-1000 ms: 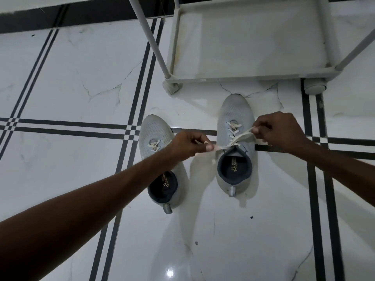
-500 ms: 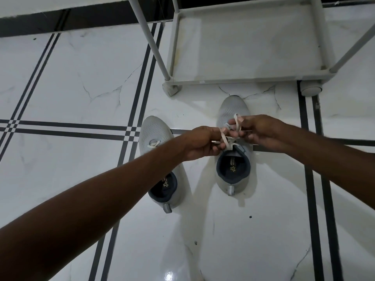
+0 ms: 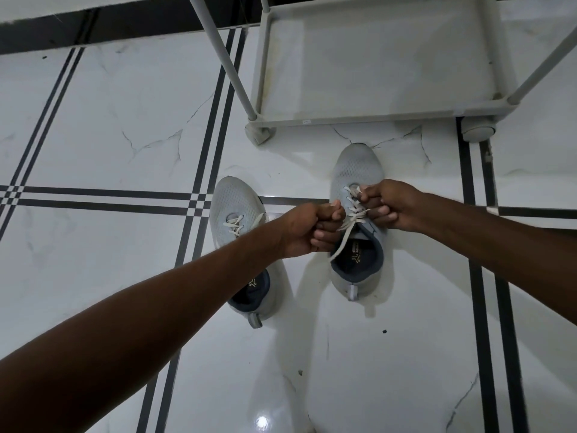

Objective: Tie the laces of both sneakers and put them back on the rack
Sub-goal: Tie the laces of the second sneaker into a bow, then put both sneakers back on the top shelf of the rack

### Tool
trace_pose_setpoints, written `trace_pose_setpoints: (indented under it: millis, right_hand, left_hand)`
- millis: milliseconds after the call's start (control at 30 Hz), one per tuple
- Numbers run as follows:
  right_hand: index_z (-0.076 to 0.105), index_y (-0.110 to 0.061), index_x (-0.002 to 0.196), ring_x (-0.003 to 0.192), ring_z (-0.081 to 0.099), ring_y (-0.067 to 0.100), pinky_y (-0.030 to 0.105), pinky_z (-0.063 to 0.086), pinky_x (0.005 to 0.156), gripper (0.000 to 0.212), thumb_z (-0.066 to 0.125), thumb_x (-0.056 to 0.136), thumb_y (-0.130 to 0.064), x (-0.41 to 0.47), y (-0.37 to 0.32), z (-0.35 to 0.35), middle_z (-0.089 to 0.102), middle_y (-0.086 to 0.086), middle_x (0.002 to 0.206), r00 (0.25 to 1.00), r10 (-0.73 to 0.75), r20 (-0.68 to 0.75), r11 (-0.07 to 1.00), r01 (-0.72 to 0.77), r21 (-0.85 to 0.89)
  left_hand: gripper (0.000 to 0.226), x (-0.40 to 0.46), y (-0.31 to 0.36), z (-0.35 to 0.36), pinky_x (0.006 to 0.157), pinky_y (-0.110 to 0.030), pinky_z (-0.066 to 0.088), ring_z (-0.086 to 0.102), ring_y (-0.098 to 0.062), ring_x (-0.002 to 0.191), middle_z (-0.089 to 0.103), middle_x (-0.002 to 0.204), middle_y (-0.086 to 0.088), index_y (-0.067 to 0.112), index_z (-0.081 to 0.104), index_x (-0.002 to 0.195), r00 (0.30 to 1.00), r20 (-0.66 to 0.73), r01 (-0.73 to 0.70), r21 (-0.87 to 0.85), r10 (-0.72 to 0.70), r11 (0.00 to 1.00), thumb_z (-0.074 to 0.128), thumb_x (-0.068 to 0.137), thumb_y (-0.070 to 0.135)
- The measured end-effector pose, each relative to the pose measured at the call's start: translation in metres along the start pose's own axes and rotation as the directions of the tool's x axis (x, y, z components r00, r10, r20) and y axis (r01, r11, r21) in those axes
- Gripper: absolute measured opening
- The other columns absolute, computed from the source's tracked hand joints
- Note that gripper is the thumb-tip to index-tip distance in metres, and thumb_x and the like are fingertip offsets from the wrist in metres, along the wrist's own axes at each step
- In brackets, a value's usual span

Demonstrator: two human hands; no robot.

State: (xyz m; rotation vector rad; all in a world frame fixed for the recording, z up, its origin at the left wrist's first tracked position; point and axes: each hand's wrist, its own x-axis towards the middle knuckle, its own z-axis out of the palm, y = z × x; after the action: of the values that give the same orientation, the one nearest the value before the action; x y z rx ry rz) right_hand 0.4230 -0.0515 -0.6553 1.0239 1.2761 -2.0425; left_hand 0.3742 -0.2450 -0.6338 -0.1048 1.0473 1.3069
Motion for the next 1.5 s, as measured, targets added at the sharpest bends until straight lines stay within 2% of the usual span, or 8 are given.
trace_pose_setpoints:
  millis: [333,500,633,733,900,1000,1100,1500]
  right_hand:
    - [0.048,-0.012,0.072,0.03,0.027,0.007,0.012,0.021,0.031,0.026,0.041,0.097,-0.011,0.001,0.004,0.012,0.034,-0.002,0.048,0.959,-0.134,-0.251,0.99,0.119,-0.073]
    - [0.059,-0.009,0.089,0.041,0.06,0.023,0.028,0.051,0.039,0.025,0.061,0.094,-0.033,-0.036,0.002,0.023,0.065,0.008,0.072,0.879,-0.4,-0.26,0.883,0.293,-0.368]
    - [0.054,-0.023,0.127,0.096,0.068,0.021,0.038,0.056,0.082,0.056,0.071,0.081,-0.051,-0.058,0.029,0.019,0.068,-0.003,0.119,0.614,-0.756,-0.225,0.465,0.264,-0.845]
    - [0.045,-0.017,0.137,0.11,0.059,0.022,0.037,0.051,0.09,0.084,0.081,0.07,-0.051,-0.058,0.054,0.009,0.062,0.002,0.122,0.68,-0.665,-0.309,0.583,0.215,-0.784]
    - [0.047,-0.02,0.133,0.111,0.058,0.02,0.037,0.048,0.096,0.076,0.086,0.07,-0.036,-0.047,0.071,0.023,0.062,0.0,0.124,0.886,-0.381,-0.264,0.769,0.145,-0.623]
    - [0.05,-0.018,0.129,0.107,0.061,0.025,0.039,0.05,0.092,0.063,0.081,0.075,-0.025,-0.041,0.068,0.034,0.065,0.004,0.119,0.874,-0.413,-0.254,0.694,0.121,-0.71]
    - [0.05,-0.018,0.129,0.105,0.063,0.029,0.043,0.052,0.091,0.061,0.077,0.075,-0.016,-0.034,0.068,0.05,0.065,0.006,0.116,0.891,-0.408,-0.199,0.649,0.13,-0.749]
    - [0.047,-0.016,0.134,0.088,0.063,0.017,0.03,0.052,0.072,0.067,0.075,0.074,-0.005,-0.078,0.041,0.084,0.061,0.0,0.108,0.918,-0.359,-0.166,0.683,0.137,-0.717]
  left_hand:
    - [0.035,-0.007,-0.003,0.0,0.039,-0.017,0.028,0.032,-0.008,0.043,0.033,0.053,0.005,0.015,0.044,0.076,0.997,-0.078,-0.008,0.153,0.02,0.988,0.028,0.107,0.02]
    - [0.029,-0.037,0.035,-0.004,0.057,-0.024,0.052,0.071,-0.024,0.075,0.074,0.099,-0.008,0.008,0.062,0.118,0.946,-0.266,-0.069,0.388,0.184,0.919,0.04,0.105,0.023]
    - [0.032,-0.078,0.056,-0.023,0.07,-0.033,0.058,0.073,-0.023,0.088,0.069,0.114,-0.003,0.022,0.059,0.127,0.787,-0.347,0.053,0.862,0.511,0.504,0.062,0.096,0.031]
    - [0.081,-0.115,0.05,-0.054,0.096,-0.037,0.05,0.054,-0.027,0.126,0.053,0.139,-0.01,0.02,0.039,0.147,0.765,-0.476,0.364,0.875,0.433,0.318,0.078,0.081,0.042]
    - [0.109,-0.157,-0.019,-0.082,0.099,-0.033,0.051,0.059,-0.024,0.118,0.057,0.138,-0.011,0.011,0.036,0.146,0.699,-0.714,0.627,0.591,-0.031,0.507,0.089,0.061,0.053]
    - [0.075,-0.146,-0.063,-0.092,0.071,-0.028,0.054,0.065,-0.015,0.092,0.068,0.118,-0.009,0.014,0.053,0.12,0.631,-0.76,0.502,0.553,0.156,0.665,0.088,0.06,0.042]
    - [0.054,-0.134,-0.077,-0.091,0.077,-0.039,0.059,0.067,-0.019,0.09,0.071,0.104,-0.004,0.018,0.058,0.115,0.545,-0.782,0.329,0.533,0.304,0.78,0.078,0.067,0.032]
    - [0.024,-0.147,-0.064,-0.045,0.056,-0.021,0.045,0.066,-0.017,0.073,0.07,0.079,0.004,0.022,0.067,0.095,0.551,-0.726,0.204,0.595,0.412,0.777,0.069,0.071,0.022]
